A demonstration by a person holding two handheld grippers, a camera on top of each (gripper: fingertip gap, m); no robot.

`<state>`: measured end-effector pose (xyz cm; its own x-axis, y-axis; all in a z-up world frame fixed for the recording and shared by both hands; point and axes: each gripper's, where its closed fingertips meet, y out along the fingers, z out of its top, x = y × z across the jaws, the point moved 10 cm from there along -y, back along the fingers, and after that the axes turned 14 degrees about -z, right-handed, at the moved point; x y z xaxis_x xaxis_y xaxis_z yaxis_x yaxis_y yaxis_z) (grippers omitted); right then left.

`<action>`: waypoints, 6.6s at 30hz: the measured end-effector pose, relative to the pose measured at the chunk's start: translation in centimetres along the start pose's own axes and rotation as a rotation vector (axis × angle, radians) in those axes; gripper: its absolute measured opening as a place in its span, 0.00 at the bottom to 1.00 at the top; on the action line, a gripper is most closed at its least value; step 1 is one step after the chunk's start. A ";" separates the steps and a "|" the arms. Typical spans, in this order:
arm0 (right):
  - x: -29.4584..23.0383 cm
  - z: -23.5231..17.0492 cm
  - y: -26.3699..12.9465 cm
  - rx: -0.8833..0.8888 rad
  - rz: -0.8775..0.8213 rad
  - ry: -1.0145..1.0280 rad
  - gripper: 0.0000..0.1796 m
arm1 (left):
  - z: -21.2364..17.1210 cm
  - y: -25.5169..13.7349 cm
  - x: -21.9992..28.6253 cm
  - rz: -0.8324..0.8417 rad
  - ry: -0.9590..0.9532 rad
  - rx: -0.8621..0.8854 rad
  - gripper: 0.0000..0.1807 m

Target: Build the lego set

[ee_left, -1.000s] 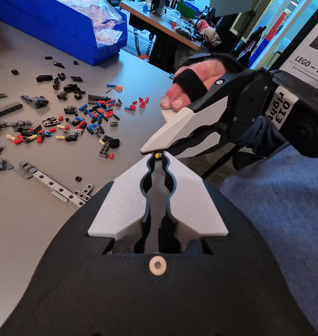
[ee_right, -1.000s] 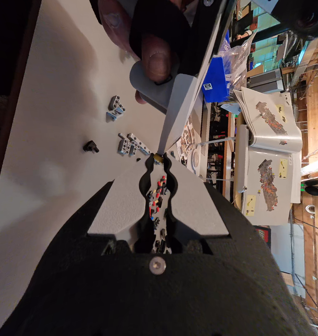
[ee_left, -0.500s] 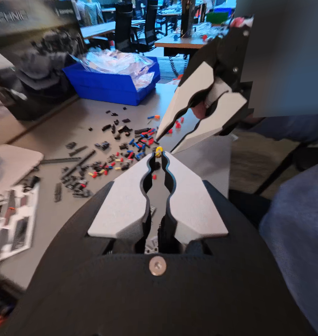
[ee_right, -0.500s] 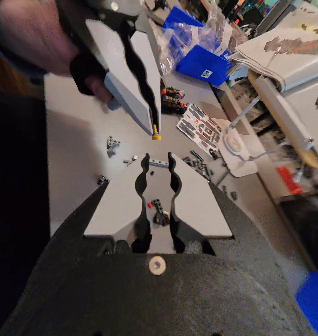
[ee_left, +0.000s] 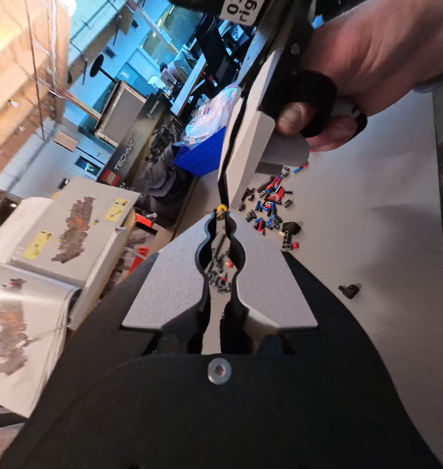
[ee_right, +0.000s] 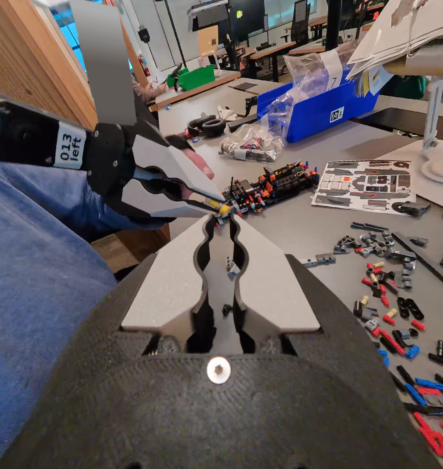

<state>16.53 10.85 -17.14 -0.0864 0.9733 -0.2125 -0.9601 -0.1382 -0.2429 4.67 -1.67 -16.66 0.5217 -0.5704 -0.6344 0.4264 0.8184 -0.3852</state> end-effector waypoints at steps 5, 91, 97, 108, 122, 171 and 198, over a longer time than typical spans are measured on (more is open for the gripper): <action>-0.2 0.3 0.1 0.024 0.000 0.045 0.01 | 0.4 -0.1 0.4 0.058 0.103 -0.041 0.02; 2.9 5.3 -1.2 0.282 0.384 0.062 0.00 | 3.5 -0.5 -5.0 0.047 0.199 0.300 0.04; 3.0 5.3 -1.1 0.287 0.373 0.063 0.00 | 3.5 -0.5 -5.1 0.050 0.197 0.293 0.04; 3.6 5.6 -1.0 0.178 0.270 0.075 0.00 | 3.1 -0.2 -5.5 0.029 0.258 0.232 0.08; 2.8 6.7 -2.1 0.201 0.103 -0.041 0.05 | 2.9 -0.4 -6.9 -0.036 -0.009 0.334 0.01; 2.4 7.0 -3.4 0.094 -0.410 -0.325 0.04 | -2.2 2.1 -10.7 -0.302 -1.021 0.819 0.09; 3.2 3.1 -3.6 0.025 -0.275 -0.038 0.04 | -4.8 1.0 -4.7 -0.323 -0.747 0.232 0.12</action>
<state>18.86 14.99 -14.01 0.1693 0.9799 -0.1055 -0.9551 0.1367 -0.2630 -0.91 2.17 -17.22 0.6646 -0.7367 0.1246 0.7369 0.6187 -0.2724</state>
